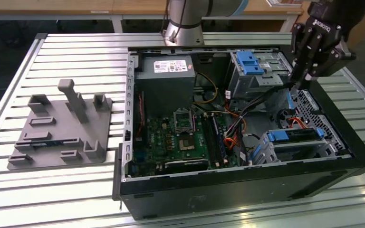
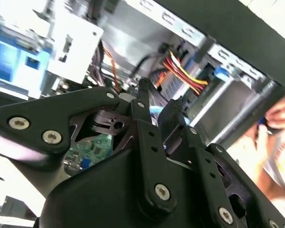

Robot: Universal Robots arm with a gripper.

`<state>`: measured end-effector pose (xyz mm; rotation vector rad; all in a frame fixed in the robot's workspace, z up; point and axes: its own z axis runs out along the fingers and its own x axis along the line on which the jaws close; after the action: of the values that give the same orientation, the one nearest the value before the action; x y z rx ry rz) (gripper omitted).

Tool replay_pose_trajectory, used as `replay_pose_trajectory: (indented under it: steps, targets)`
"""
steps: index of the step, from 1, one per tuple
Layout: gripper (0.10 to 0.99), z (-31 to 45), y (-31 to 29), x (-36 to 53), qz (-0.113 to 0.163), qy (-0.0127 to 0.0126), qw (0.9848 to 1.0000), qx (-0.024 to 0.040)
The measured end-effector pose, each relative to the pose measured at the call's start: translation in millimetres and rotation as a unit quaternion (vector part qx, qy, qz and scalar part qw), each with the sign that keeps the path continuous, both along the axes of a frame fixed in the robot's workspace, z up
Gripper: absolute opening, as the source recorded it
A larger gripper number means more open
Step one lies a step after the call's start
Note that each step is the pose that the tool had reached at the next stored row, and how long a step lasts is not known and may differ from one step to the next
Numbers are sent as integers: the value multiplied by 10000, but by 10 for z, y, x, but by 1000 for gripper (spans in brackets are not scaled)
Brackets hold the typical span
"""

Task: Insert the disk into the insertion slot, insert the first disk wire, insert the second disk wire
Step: 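Insert the second disk wire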

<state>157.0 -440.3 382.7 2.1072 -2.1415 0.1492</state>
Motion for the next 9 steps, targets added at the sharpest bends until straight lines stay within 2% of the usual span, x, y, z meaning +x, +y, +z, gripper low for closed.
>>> replay_pose_trajectory:
  steps: [4,9]
  targets:
    - [361,-2,48,-51,0,14,9994,-359]
    - [361,-9,129,-109,-1,21,9968,-797]
